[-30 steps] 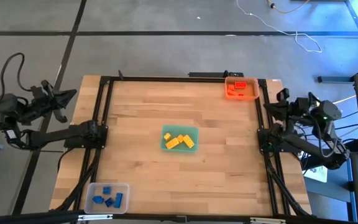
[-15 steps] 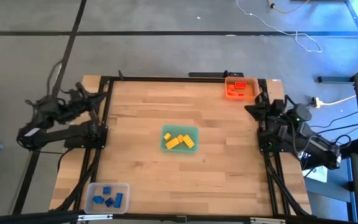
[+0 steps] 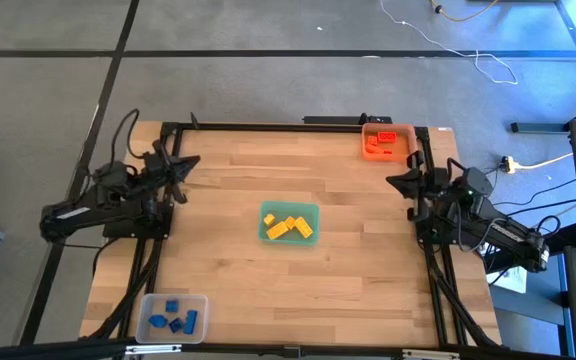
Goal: Sort & place blocks by color
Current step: Return to Home Position
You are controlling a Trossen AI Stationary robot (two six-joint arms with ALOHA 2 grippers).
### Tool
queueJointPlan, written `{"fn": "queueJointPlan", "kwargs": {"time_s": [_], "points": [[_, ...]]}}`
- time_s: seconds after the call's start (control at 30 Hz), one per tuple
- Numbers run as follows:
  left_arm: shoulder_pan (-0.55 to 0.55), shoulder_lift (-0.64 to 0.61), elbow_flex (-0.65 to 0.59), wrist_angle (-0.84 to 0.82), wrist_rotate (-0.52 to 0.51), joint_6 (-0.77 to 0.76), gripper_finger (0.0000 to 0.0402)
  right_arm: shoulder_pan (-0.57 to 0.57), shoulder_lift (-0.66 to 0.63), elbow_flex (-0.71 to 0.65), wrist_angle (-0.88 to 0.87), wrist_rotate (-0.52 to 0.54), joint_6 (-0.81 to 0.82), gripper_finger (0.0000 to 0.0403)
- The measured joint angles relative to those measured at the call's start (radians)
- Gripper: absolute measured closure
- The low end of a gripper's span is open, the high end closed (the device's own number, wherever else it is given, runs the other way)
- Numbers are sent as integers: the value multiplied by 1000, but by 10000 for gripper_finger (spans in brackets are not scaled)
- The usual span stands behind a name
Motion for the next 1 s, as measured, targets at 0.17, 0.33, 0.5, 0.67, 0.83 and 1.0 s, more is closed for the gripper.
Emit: {"fn": "queueJointPlan", "kwargs": {"time_s": [0.17, 0.33, 0.5, 0.67, 0.83, 1.0], "points": [[0, 0, -33, 34, 7, -1, 401, 0, 1, 0, -14, -2, -64, 403], [0, 0, -46, 48, 7, -1, 401, 0, 0, 0, -51, -23, -75, 403], [0, 0, -60, 82, 11, 0, 401, 0, 1, 0, -99, -23, -79, 403], [0, 0, -61, 85, 16, -1, 401, 0, 0, -46, -68, -23, -99, 403], [0, 0, -61, 86, 18, -1, 401, 0, 0, -147, 18, -23, -79, 403], [0, 0, -61, 85, 18, -2, 401, 0, 2, -146, -2, -23, -77, 403]]}}
